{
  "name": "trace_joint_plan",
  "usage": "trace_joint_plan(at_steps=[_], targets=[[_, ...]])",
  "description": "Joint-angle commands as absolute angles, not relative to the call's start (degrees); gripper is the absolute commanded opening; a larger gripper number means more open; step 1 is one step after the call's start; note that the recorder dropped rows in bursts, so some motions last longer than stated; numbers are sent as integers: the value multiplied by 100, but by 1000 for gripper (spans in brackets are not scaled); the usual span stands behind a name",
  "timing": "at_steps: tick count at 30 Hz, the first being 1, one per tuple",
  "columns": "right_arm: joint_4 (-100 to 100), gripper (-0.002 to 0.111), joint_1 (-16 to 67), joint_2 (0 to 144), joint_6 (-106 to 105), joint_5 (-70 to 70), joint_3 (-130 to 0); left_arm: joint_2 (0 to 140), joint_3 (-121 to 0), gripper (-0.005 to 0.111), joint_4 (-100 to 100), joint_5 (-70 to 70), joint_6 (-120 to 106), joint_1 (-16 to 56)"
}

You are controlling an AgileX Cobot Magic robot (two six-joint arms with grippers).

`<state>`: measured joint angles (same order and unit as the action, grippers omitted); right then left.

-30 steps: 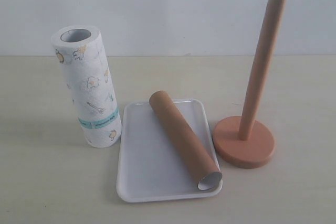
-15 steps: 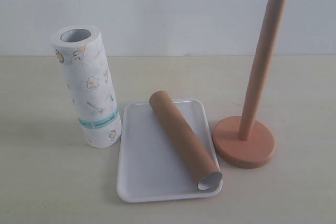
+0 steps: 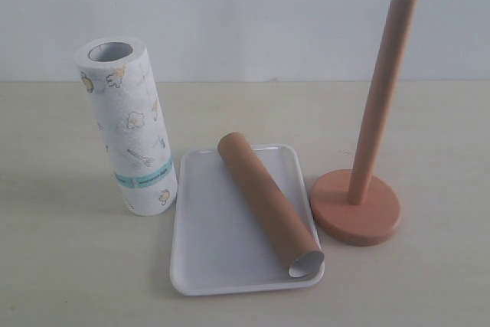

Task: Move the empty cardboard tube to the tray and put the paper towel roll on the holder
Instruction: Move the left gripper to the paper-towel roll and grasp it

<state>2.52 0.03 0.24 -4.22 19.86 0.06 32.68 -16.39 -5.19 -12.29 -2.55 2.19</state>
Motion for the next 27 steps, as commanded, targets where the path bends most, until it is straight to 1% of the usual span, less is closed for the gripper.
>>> trace_joint_plan(at_steps=[1, 4, 6, 9, 11, 13, 17, 22, 23, 24, 25, 26, 27], targets=[[269, 0, 16, 0, -443, 1968, 0, 3920, -1676, 4, -517, -1213, -230, 256], [269, 0, 16, 0, -443, 1968, 0, 4447, -1676, 4, -391, -1592, 0, 267], [269, 0, 16, 0, -443, 1968, 0, 4815, -1676, 4, 271, -1992, 312, 343], [269, 0, 16, 0, -443, 1968, 0, 5441, -1676, 4, 2547, -3026, 1618, 534], [269, 0, 16, 0, -443, 1968, 0, 5918, -1676, 4, 3881, -4165, 2172, 560], [269, 0, 16, 0, -443, 1968, 0, 6378, -1676, 4, 4130, -4853, 2417, 560], [269, 0, 16, 0, -443, 1968, 0, 7043, -1676, 4, 3966, -4840, 2489, 560], [269, 0, 16, 0, -443, 1968, 0, 7418, -1676, 5, 3966, -5093, 2489, 560], [269, 0, 16, 0, -443, 1968, 0, 7435, -1676, 8, 3966, -5077, 2501, 560], [269, 0, 16, 0, -443, 1968, 0, 7435, -1676, 21, 3966, -4997, 2757, 560], [269, 0, 16, 0, -443, 1968, 0, 7435, -1676, 31, 3976, -4983, 2933, 560], [269, 0, 16, 0, -443, 1968, 0, 7435, -1676, 56, 3992, -4955, 3198, 560], [269, 0, 16, 0, -443, 1968, 0, 7435, -1676, 72, 3980, -4955, 3241, 560]])
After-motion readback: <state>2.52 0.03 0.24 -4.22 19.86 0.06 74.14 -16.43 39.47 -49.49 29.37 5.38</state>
